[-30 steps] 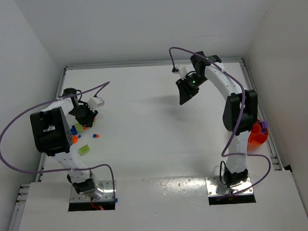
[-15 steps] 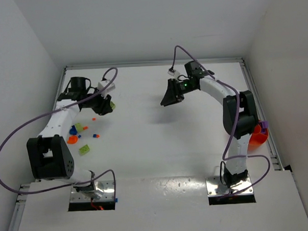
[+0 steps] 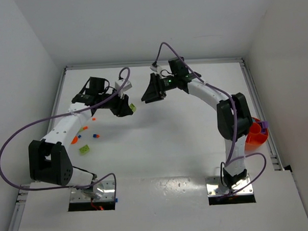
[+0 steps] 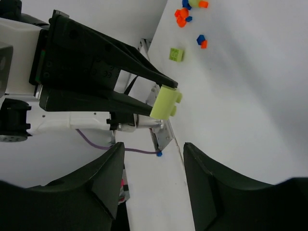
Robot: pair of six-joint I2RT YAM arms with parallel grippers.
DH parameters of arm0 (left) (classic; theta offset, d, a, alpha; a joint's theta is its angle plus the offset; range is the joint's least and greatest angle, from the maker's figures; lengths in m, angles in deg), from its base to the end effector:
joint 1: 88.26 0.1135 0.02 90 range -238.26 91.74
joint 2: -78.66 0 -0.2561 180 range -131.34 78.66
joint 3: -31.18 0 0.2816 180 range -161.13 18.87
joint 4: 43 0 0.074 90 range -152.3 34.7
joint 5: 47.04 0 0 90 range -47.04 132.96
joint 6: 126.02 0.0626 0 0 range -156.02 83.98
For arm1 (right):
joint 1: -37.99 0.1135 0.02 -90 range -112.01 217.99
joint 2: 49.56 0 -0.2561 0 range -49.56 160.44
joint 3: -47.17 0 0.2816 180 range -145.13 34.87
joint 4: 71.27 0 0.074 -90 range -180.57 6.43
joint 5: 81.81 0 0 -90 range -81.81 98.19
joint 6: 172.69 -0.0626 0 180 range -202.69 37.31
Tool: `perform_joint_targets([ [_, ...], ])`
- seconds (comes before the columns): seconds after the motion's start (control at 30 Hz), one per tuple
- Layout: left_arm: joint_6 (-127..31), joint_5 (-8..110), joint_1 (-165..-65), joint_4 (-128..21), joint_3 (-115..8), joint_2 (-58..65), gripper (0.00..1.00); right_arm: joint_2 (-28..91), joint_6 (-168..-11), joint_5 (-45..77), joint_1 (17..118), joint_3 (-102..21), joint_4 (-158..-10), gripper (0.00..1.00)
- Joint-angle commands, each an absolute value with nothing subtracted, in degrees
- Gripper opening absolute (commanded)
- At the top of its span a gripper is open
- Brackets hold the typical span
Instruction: Sort the legos into containers by color
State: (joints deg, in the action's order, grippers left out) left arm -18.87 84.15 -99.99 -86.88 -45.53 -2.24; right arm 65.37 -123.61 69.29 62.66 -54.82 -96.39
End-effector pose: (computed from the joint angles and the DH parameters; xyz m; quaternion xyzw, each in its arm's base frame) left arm 0.3258 -0.1097 0.2557 0.3399 0.8151 -0.3123 0.3501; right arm 0.4174 0.2520 0.2184 -0.1109 0.7979 0.5884 0.0695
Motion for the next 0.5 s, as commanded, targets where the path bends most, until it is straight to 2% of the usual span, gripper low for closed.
perform_joint_targets([
  [0.0,-21.1,86.4,-101.3,-84.7,-48.2,-2.5,0.12,65.8,-125.5,70.2,64.4,-59.3,-93.9,0.54],
  [0.47,-21.6,86.4,-102.0,-84.7,-49.2,-2.5,0.12,70.6,-125.3,69.5,67.5,-61.7,-95.7,0.56],
])
